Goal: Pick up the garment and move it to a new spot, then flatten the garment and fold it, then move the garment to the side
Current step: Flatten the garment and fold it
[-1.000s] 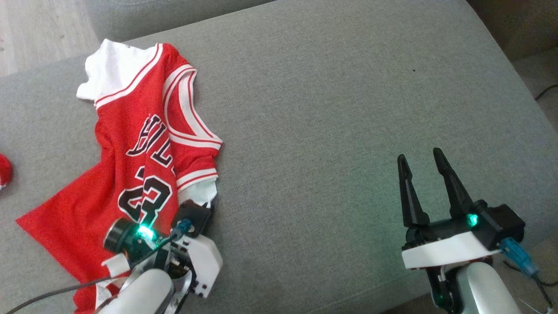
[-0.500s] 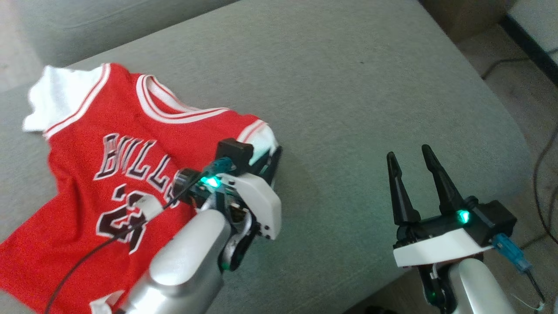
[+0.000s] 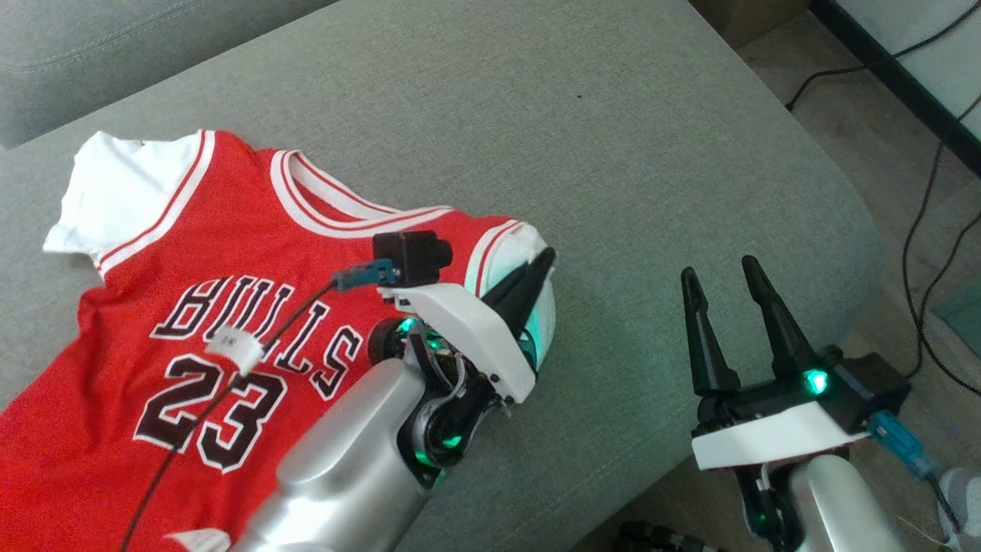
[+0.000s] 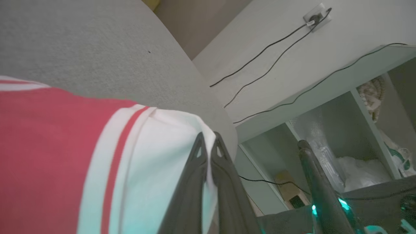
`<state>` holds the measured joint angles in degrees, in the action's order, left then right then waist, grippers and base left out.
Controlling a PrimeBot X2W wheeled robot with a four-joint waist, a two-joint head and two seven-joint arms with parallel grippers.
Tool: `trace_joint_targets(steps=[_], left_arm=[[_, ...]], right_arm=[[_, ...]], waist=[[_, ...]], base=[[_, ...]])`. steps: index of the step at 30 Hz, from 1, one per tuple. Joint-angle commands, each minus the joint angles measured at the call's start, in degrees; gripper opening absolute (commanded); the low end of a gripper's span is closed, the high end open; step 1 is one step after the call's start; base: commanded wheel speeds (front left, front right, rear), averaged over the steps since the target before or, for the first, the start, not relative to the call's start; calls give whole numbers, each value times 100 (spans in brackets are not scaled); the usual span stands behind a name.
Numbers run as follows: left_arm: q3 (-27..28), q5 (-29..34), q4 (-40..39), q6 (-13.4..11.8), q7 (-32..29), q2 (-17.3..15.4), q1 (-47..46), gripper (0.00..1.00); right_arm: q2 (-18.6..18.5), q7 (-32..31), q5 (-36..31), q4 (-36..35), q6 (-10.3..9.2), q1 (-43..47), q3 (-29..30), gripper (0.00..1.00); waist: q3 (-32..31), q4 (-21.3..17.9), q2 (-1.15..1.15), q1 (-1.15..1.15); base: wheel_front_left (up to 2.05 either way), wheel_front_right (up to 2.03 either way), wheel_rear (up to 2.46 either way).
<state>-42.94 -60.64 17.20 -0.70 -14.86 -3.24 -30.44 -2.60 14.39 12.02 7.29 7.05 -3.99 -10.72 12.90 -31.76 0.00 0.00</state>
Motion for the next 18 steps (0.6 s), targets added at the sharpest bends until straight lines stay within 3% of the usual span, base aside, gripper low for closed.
trace_joint_targets(steps=[1, 2, 12, 18], left_arm=[[95, 165, -42, -125, 306, 34, -297, 38], [64, 182, 62, -180, 442, 34, -321, 100], [-349, 901, 728, -368, 1331, 15, -726, 100], [-241, 1545, 494, -779, 2190, -436, -704, 100]], right_arm=[[-28, 61, -20, -178, 44, -88, -101, 100], [-28, 61, -24, -180, 44, -100, -117, 100], [-28, 61, -53, -205, 44, -104, -65, 100], [-28, 61, -93, -249, 44, -47, 92, 100]], waist=[[6, 32, 0, 0], [12, 50, 0, 0], [62, 319, 0, 0], [21, 654, 0, 0]], base=[[0, 0, 0], [0, 0, 0], [0, 0, 0], [0, 0, 0]])
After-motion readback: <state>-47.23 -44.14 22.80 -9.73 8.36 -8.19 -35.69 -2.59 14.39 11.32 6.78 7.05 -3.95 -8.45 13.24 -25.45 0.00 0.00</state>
